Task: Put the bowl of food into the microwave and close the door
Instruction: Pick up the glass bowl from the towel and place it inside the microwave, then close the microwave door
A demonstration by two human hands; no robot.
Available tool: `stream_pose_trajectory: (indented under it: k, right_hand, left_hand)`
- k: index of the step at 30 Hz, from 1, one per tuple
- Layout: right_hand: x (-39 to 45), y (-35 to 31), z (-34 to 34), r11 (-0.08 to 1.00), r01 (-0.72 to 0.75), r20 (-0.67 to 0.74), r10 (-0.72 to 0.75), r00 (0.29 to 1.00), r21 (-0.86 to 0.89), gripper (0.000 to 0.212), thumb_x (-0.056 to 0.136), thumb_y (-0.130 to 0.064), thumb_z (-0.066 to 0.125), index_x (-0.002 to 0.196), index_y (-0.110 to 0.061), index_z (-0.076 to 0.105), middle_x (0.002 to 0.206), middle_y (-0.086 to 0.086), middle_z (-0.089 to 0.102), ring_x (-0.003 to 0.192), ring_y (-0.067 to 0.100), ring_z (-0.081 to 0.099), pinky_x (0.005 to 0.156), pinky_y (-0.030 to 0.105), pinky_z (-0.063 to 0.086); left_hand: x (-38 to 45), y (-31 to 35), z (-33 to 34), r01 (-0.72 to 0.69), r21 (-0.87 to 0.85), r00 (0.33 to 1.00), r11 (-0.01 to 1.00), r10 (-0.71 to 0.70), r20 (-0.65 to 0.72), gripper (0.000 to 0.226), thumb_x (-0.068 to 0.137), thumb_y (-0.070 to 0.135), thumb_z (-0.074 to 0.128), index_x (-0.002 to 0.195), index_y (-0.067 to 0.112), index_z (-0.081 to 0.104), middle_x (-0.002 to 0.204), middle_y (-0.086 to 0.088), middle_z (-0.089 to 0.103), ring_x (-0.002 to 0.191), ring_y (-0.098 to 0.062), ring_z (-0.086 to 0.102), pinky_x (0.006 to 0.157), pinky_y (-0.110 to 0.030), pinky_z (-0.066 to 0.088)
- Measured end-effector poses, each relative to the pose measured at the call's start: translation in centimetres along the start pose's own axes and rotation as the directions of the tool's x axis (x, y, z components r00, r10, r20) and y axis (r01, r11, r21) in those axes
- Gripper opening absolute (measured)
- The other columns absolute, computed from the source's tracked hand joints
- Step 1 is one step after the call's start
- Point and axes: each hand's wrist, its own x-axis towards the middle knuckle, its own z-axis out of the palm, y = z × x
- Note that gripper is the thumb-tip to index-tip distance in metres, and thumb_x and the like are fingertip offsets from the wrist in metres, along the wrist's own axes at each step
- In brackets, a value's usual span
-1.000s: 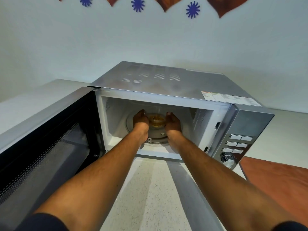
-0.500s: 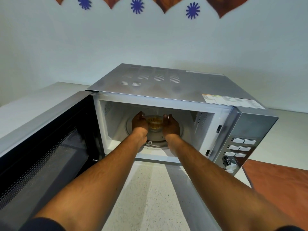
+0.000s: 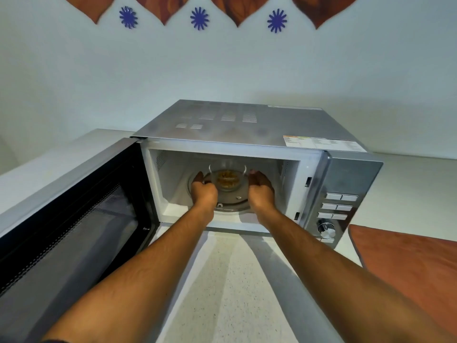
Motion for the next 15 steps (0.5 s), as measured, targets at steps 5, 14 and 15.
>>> stream_pose_trajectory:
  k: [5, 14, 15]
  right_hand:
    - [-3.4, -0.7, -4.1, 0.982, 0.158, 0.138, -0.144, 0.980, -0.101, 0.018, 0.102, -0.028, 0.057, 0.117, -0.020, 0.064, 0.096, -0.011, 0.064, 0.096, 0.015, 0.060, 0.077, 0.020, 0.047]
    - [-9.7, -3.5, -13.0, 0.781, 0.572, 0.283, -0.506, 0.815, -0.251, 0.029, 0.098, -0.022, 0.062, 0.125, -0.013, 0.068, 0.125, 0.007, 0.067, 0.113, 0.019, 0.063, 0.099, 0.035, 0.054]
    - [-10.2, -3.7, -13.9, 0.728, 0.624, 0.269, -0.564, 0.780, -0.284, 0.028, 0.098, -0.022, 0.061, 0.123, -0.014, 0.070, 0.122, 0.006, 0.067, 0.111, 0.017, 0.063, 0.095, 0.031, 0.053]
  left_hand:
    - [-3.9, 1.2, -1.4, -0.102, 0.123, 0.992, 0.987, 0.110, -0.059, 0.050, 0.104, 0.010, 0.041, 0.153, 0.020, 0.040, 0.155, -0.002, 0.045, 0.125, -0.024, 0.052, 0.088, -0.025, 0.045]
    - [-15.6, 3.1, -5.9, -0.282, 0.539, 0.879, 0.794, 0.439, -0.187, 0.057, 0.100, 0.014, 0.051, 0.153, 0.006, 0.036, 0.160, -0.012, 0.035, 0.142, -0.033, 0.040, 0.115, -0.038, 0.032]
    - [-16.9, 3.5, -6.8, -0.304, 0.592, 0.855, 0.746, 0.488, -0.175, 0.057, 0.099, 0.014, 0.052, 0.153, 0.003, 0.035, 0.158, -0.015, 0.035, 0.142, -0.034, 0.040, 0.115, -0.038, 0.031]
